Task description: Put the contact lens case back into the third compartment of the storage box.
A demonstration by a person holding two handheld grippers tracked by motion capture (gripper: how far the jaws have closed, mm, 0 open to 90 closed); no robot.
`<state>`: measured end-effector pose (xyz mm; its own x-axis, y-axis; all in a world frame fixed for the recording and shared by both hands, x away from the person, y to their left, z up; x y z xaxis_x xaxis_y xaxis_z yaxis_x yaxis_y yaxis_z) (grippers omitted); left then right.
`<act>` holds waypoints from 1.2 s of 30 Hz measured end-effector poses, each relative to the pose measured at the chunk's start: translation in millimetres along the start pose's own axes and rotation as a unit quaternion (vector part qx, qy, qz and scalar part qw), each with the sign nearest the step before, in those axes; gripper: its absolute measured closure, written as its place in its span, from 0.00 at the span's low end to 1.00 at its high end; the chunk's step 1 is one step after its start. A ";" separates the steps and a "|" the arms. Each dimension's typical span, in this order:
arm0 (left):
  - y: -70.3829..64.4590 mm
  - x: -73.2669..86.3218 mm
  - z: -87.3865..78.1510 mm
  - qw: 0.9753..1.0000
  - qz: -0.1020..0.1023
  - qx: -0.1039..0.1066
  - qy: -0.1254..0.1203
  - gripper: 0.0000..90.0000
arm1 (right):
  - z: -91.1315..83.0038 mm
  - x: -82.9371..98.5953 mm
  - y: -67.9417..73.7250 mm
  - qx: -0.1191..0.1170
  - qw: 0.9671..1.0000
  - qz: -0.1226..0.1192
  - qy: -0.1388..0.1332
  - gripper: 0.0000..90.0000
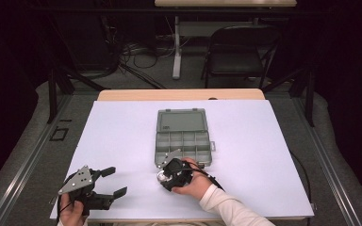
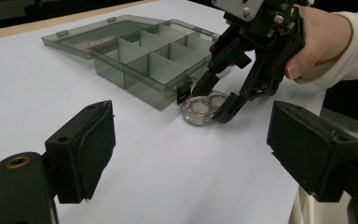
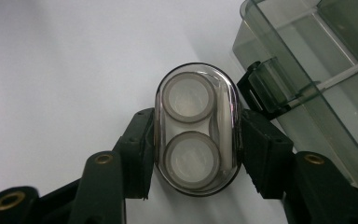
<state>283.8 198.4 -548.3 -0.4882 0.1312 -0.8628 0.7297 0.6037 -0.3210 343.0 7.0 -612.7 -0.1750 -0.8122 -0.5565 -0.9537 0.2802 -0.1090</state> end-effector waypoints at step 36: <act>0.9 0.2 0.1 1.000 -0.001 -0.008 0.000 0.18 | -25.7 -8.8 0.8 0.003 0.999 0.019 -0.041 0.54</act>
<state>284.3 198.9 -548.8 -0.4891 0.1300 -0.8625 0.7212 0.6165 -0.3160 337.4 1.3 -586.7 -0.1904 -0.7560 -0.6262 -0.9451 0.3138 -0.0915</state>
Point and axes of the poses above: each handheld gripper's, and its own axes: z roughly forward along the jaws, x roughly out of its underside, y roughly to its left, the point moved 8 cm from there along z, roughly forward along the jaws, and after that the axes turned 13 degrees about -z, right-handed, at the moved point
